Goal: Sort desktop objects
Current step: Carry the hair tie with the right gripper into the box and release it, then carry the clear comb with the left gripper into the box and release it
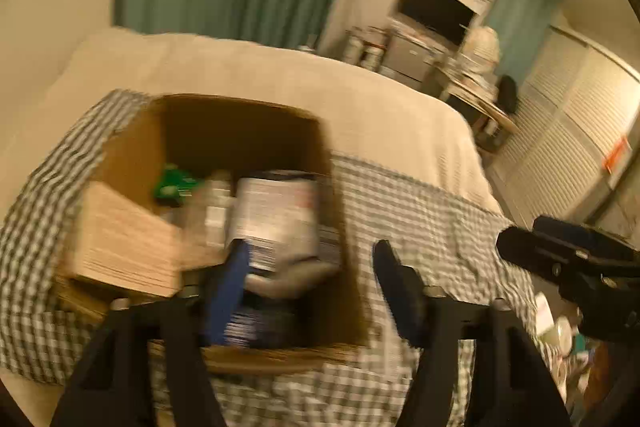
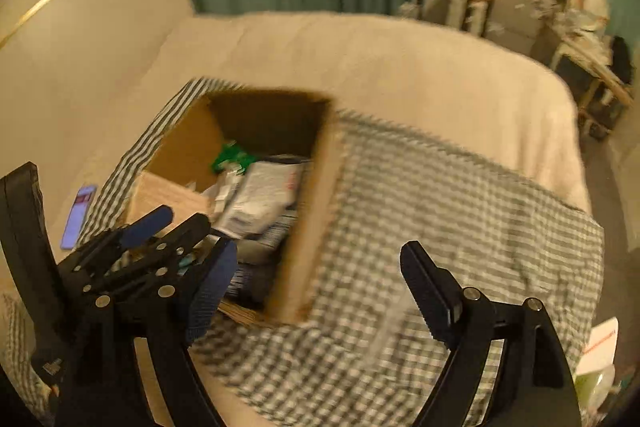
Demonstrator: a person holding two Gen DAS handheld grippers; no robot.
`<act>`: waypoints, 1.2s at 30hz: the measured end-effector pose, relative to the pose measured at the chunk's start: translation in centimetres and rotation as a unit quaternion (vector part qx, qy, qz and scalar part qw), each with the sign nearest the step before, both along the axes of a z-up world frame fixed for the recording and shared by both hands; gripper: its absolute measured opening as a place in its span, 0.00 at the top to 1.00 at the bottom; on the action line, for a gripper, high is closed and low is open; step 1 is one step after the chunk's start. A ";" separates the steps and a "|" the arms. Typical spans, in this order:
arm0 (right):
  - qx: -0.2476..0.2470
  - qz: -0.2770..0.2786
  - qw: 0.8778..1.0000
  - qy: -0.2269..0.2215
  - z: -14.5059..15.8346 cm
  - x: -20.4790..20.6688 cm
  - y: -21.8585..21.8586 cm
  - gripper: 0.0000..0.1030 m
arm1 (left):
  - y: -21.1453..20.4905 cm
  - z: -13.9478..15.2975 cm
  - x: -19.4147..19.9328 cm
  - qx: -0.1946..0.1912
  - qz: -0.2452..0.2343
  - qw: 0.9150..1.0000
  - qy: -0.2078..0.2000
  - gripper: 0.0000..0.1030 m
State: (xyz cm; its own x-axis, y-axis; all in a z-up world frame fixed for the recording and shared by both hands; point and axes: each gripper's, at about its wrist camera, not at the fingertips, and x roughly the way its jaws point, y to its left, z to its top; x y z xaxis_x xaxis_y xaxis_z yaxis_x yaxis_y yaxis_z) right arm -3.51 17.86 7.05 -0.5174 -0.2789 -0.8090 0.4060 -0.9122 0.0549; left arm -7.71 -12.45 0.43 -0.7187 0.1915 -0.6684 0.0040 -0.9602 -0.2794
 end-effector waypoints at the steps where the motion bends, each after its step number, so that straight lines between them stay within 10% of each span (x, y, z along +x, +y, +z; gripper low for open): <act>1: 0.002 -0.017 1.000 0.019 0.4 0.7 2.0 0.19 | 1.8 -0.1 0.3 -0.001 -0.013 1.000 0.006 0.23; 9: 0.006 -0.134 0.984 0.117 -2.6 4.5 15.0 0.19 | 12.5 -7.4 0.4 -0.003 -0.035 0.999 -0.038 0.18; 19: -0.038 -0.223 0.972 0.068 -15.6 5.7 23.5 0.19 | 17.5 -19.0 -1.2 -0.058 -0.079 0.989 -0.110 0.30; 22: -0.054 -0.228 0.971 0.040 -17.5 5.7 24.5 0.19 | 17.7 -19.1 -1.6 -0.051 -0.099 0.988 -0.107 0.74; 30: -0.069 -0.234 0.969 0.039 -17.5 5.6 24.9 0.19 | 17.0 -17.4 -1.3 -0.026 -0.102 0.991 -0.079 0.75; 36: -0.079 -0.221 0.970 0.057 -14.9 6.6 24.1 0.19 | 15.4 -10.3 -0.7 -0.021 -0.081 0.996 0.000 0.75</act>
